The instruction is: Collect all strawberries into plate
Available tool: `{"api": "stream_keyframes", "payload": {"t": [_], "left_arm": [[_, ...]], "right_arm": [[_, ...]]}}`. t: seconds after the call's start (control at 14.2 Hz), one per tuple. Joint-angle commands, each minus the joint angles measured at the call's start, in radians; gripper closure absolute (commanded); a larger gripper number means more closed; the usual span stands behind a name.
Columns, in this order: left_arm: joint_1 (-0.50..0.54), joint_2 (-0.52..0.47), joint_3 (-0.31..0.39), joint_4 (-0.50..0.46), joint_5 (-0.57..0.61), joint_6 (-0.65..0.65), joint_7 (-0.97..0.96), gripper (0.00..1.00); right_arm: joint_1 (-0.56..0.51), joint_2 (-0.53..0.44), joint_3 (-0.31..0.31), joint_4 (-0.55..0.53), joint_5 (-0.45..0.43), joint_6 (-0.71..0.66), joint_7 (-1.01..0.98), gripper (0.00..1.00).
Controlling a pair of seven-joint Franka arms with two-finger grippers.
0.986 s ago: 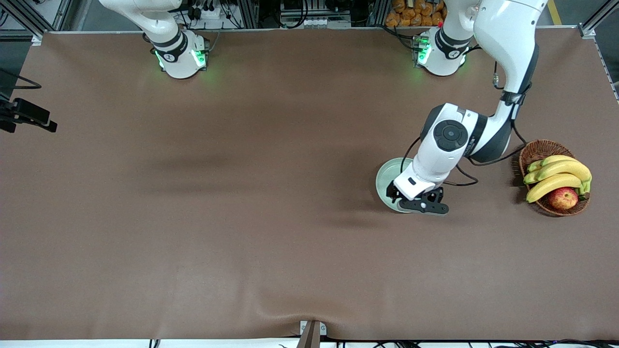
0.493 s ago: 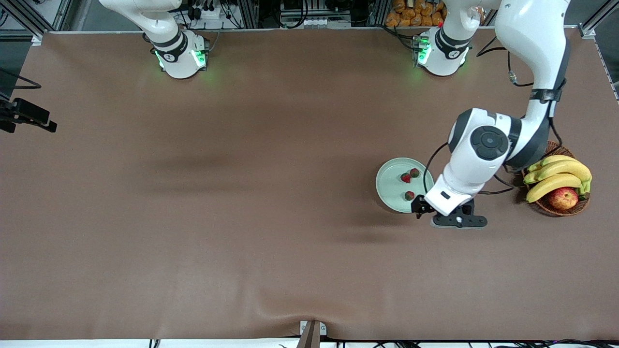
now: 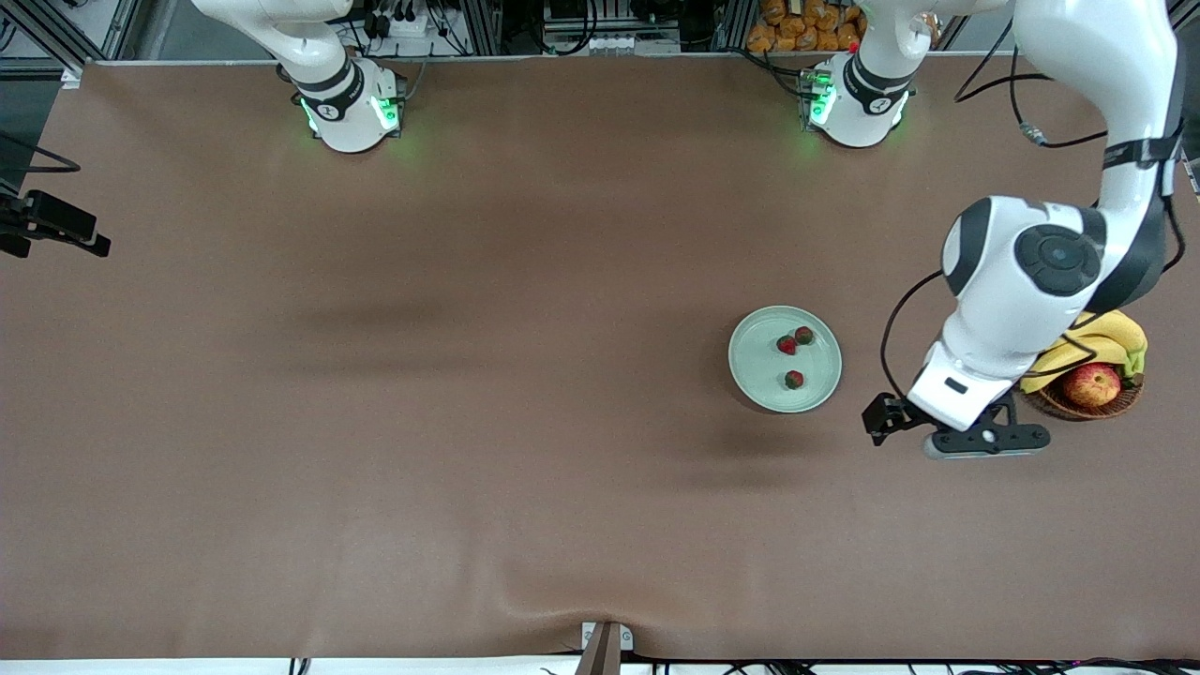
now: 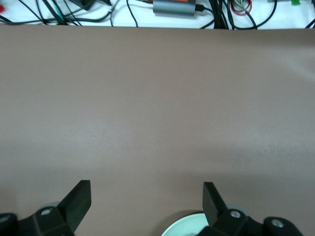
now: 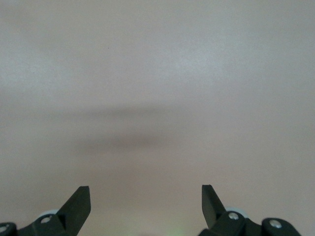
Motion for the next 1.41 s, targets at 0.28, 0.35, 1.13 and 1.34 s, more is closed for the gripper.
{"api": "stream_keyframes", "payload": {"t": [0.28, 0.35, 1.13, 1.34], "left_arm": [[0.037, -0.164, -0.030, 0.023, -0.075, -0.269, 0.007, 0.00], [0.034, -0.179, -0.030, 0.047, -0.093, -0.334, 0.002, 0.00], [0.030, -0.356, -0.007, 0.064, -0.147, -0.626, 0.089, 0.00], [0.025, -0.333, 0.047, 0.074, -0.158, -0.558, 0.151, 0.00]], "right_arm": [[-0.006, -0.026, 0.008, -0.026, 0.001, 0.009, 0.014, 0.00], [-0.006, -0.026, 0.008, -0.026, 0.003, 0.008, 0.014, 0.00], [-0.006, -0.028, 0.008, -0.026, -0.013, 0.000, 0.014, 0.00], [-0.003, -0.028, 0.009, -0.027, -0.013, 0.000, 0.015, 0.00]]}}
